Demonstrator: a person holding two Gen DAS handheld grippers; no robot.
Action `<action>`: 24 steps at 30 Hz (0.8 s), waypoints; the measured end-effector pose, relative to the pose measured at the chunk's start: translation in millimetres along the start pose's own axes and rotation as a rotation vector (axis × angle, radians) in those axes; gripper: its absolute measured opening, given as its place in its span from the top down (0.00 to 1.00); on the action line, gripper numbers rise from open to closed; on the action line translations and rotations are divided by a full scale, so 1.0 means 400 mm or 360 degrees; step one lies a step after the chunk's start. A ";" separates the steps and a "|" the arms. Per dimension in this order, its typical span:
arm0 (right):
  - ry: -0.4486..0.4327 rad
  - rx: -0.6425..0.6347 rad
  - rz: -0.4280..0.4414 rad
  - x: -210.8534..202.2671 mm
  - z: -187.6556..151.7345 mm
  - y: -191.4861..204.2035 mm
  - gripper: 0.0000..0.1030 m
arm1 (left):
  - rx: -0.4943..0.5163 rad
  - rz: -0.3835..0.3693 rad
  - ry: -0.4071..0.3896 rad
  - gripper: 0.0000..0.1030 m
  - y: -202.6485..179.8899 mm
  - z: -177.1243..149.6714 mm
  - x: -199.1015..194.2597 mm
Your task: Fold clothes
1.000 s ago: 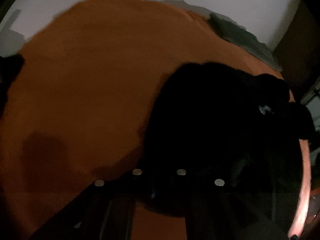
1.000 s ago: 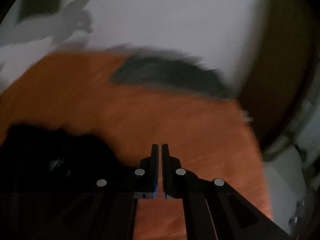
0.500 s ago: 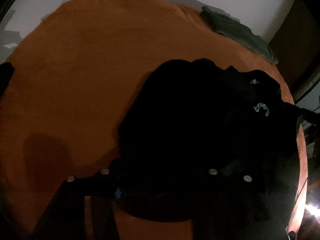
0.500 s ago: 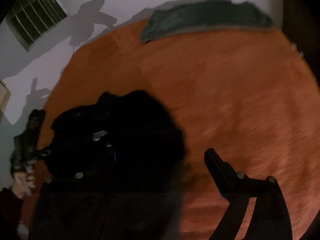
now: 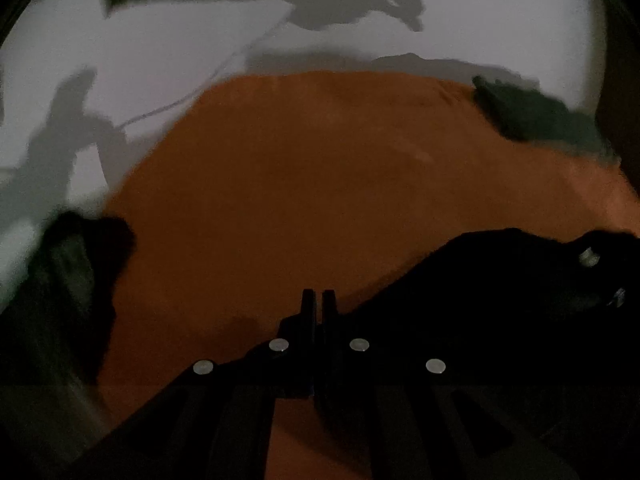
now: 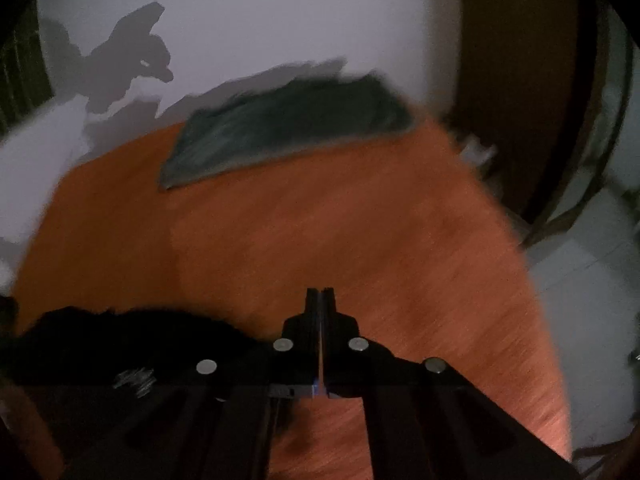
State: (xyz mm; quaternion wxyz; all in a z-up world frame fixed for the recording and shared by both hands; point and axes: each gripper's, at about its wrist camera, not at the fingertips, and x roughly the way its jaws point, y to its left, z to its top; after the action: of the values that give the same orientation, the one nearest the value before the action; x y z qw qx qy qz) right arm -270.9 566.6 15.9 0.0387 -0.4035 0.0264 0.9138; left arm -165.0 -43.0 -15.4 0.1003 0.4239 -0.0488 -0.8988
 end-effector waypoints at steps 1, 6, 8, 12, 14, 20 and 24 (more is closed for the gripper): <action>-0.0004 -0.0030 -0.0071 0.024 0.013 -0.027 1.00 | 0.0023 0.0014 0.0053 0.96 0.005 0.003 0.019; 0.0209 0.0100 0.0044 0.101 -0.045 -0.099 0.98 | -0.0074 -0.0043 0.0199 0.93 0.004 -0.061 0.045; 0.0276 0.0093 0.0253 0.076 -0.122 -0.072 0.62 | -0.0172 -0.0137 0.0148 0.87 0.031 -0.119 -0.019; 0.0387 0.0002 0.0534 0.013 -0.287 0.012 0.28 | -0.0241 -0.0362 0.0120 0.64 0.031 -0.218 -0.125; 0.0440 -0.0047 0.0652 -0.016 -0.368 0.056 0.28 | -0.0098 -0.0387 0.0129 0.60 -0.004 -0.246 -0.150; 0.0203 -0.0680 0.0423 -0.067 -0.389 0.249 0.28 | 0.0261 -0.0519 0.0173 0.55 -0.109 -0.245 -0.176; 0.0146 -0.0969 0.0554 -0.035 -0.335 0.381 0.28 | 0.0469 -0.0464 0.0095 0.51 -0.168 -0.171 -0.174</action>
State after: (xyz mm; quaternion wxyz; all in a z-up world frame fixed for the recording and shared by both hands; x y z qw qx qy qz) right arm -177.1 403.6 -61.2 -0.2409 -0.4267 -0.1772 0.8535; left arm -78.5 37.7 -18.1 -0.0925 0.4630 -0.1150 -0.8740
